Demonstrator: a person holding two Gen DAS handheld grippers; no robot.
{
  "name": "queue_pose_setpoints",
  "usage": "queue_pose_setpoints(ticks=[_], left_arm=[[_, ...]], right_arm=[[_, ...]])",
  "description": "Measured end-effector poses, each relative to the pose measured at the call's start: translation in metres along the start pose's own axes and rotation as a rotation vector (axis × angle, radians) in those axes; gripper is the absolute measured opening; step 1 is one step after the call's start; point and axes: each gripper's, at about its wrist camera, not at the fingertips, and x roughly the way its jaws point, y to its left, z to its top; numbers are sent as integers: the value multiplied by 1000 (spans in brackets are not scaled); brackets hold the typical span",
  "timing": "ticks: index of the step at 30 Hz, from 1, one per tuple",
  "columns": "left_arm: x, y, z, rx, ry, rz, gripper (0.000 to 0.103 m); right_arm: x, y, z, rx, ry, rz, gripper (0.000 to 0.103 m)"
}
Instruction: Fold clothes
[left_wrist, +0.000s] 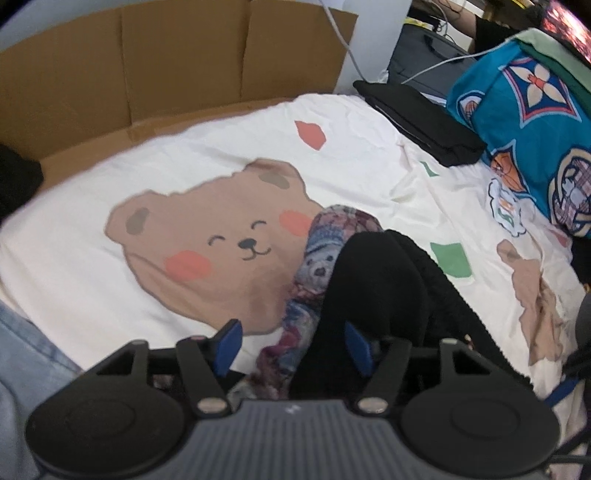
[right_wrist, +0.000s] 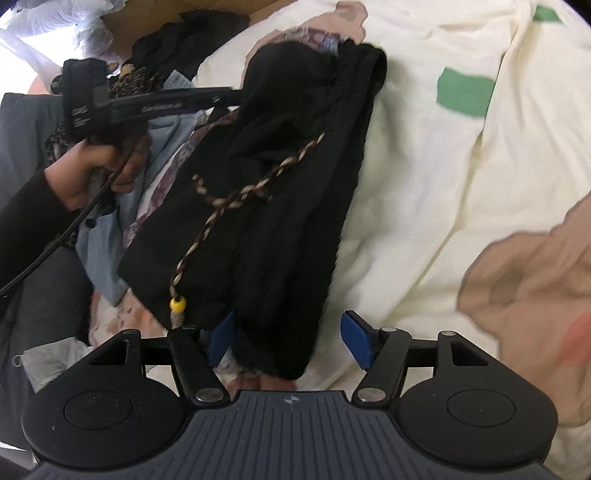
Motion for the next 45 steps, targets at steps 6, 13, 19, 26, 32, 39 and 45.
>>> queue_pose_setpoints(ticks=[6, 13, 19, 26, 32, 39, 45], left_arm=[[20, -11, -15, 12, 46, -7, 66], [22, -15, -21, 14, 66, 0, 68], [23, -15, -22, 25, 63, 0, 66], [18, -18, -24, 56, 83, 13, 64], [12, -17, -33, 69, 86, 21, 64], [8, -9, -38, 10, 97, 11, 66], [7, -9, -42, -9, 118, -17, 66]], right_arm=[[23, 4, -3, -4, 45, 31, 71], [21, 10, 3, -44, 41, 60, 20], [-9, -2, 12, -73, -37, 10, 14], [-41, -21, 49, -104, -115, -145, 14], [-59, -45, 86, -165, -123, -265, 14], [-83, -74, 122, -200, -128, -359, 14], [-99, -81, 154, -235, -133, -433, 13]])
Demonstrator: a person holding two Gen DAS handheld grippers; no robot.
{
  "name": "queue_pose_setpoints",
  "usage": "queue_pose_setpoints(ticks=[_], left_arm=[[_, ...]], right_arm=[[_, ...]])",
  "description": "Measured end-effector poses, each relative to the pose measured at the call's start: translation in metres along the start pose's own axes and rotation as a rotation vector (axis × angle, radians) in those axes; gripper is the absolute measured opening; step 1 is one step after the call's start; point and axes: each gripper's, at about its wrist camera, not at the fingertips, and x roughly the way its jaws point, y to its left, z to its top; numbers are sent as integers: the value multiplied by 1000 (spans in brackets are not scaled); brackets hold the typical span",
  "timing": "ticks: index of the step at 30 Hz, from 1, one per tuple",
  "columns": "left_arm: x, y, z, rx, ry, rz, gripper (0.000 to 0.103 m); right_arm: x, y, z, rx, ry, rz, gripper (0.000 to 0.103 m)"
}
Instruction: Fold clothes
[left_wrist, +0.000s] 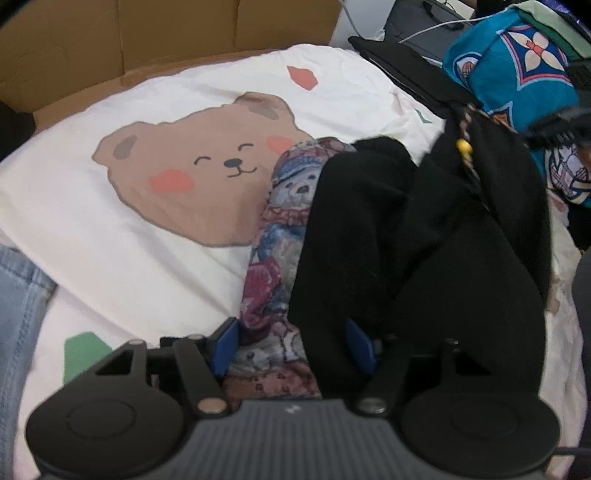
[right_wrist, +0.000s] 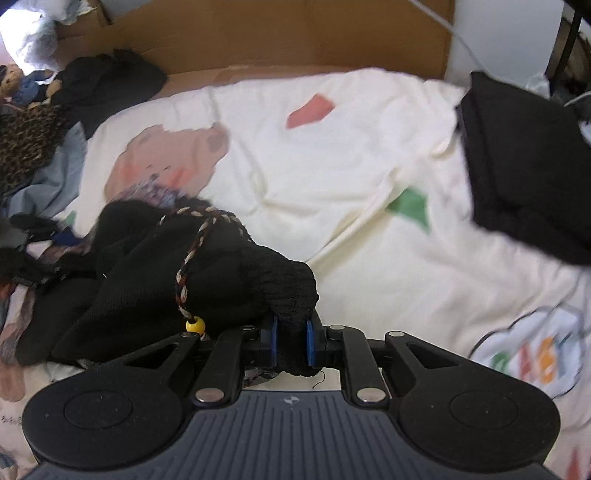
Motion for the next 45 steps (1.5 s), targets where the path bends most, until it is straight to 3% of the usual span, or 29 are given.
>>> queue_pose_setpoints(ticks=[8, 11, 18, 22, 26, 33, 45], left_arm=[[-1, -5, -6, -25, 4, -51, 66], [-1, -7, -9, -32, -5, -46, 66], [-7, -5, -18, -76, -33, -56, 66], [-17, 4, -25, -62, -33, -69, 66], [-18, 6, -26, -64, -37, -68, 66], [-19, 10, -31, -66, -45, -71, 67], [-30, 18, -34, -73, -61, -62, 67]], right_arm=[[11, -26, 42, 16, 18, -69, 13], [24, -30, 47, 75, 19, -72, 14], [31, -27, 30, 186, 9, 18, 25], [22, -35, 17, 234, -6, 9, 46], [13, -42, 4, 284, -25, 26, 53], [8, -40, -18, 373, -63, 67, 57], [43, -22, -41, 502, -50, 183, 57]])
